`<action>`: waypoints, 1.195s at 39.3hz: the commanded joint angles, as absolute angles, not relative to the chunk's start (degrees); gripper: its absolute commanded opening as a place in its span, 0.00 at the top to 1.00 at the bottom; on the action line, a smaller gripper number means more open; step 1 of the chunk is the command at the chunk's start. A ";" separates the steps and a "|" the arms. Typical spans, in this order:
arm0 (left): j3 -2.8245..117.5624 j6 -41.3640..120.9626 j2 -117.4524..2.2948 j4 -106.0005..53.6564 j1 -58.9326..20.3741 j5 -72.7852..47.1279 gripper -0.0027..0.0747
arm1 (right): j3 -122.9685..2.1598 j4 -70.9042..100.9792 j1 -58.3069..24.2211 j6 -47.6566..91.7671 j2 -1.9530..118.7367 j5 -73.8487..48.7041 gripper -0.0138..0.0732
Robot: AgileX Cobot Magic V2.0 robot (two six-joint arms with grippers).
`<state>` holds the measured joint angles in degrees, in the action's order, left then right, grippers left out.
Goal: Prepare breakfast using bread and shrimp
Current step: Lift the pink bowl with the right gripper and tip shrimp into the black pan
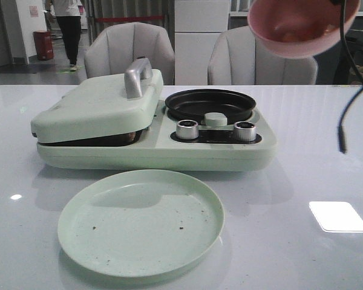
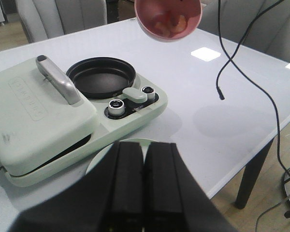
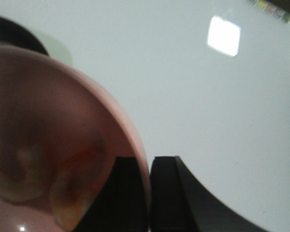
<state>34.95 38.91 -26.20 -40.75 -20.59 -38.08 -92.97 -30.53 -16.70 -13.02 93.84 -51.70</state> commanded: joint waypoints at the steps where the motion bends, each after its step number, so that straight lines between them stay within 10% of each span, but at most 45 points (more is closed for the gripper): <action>1: 36.38 38.88 -26.44 -43.11 -20.93 -34.01 0.84 | -97.52 -45.36 -21.19 -20.11 92.80 -50.09 0.79; 24: 36.38 38.88 -26.44 -43.11 -20.93 -34.01 0.84 | -98.43 -102.81 -36.33 -44.16 110.17 -59.99 0.79; 47: 36.38 38.88 -26.44 -43.11 -20.93 -34.01 0.84 | -113.87 -103.11 -37.69 -37.11 115.14 -61.89 0.79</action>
<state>34.92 38.91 -26.20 -40.75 -20.59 -38.08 -110.87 -97.38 -37.66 -39.07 119.16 -60.42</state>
